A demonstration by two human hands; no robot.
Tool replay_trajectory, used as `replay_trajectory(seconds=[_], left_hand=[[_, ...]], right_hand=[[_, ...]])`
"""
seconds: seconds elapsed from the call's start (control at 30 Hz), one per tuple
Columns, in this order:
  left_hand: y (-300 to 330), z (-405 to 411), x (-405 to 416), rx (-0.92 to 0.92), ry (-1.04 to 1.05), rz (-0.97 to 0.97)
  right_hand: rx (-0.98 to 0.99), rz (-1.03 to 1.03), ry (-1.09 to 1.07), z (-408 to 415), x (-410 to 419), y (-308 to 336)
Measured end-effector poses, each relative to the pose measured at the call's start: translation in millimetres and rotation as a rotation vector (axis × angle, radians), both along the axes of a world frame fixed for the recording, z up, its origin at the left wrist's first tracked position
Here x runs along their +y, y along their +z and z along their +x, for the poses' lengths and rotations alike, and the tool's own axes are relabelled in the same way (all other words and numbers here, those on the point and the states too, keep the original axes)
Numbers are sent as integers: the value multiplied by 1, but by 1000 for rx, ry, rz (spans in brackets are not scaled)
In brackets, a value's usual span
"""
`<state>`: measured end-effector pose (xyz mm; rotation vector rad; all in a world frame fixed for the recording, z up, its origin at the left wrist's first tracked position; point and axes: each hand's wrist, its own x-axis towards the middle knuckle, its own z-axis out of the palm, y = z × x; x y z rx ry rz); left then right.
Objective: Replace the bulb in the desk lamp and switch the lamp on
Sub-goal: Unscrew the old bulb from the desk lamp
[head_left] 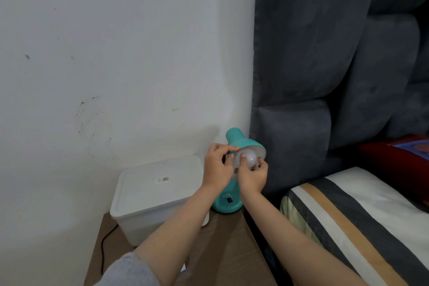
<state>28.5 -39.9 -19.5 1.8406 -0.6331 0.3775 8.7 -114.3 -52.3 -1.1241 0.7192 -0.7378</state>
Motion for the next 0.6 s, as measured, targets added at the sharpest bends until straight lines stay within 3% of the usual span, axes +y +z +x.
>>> replay_trajectory(seconds=[0.23,0.4,0.6], left_hand=[[1,0,0,11,-5,2],[1,0,-1,15,-3,4],[1,1,0,17,-3,0]], right_hand=[[-79,-138,33,-4,-5,-1],[-42,32,5,0,0,-1],[-114,-51,40,-5,-2,1]])
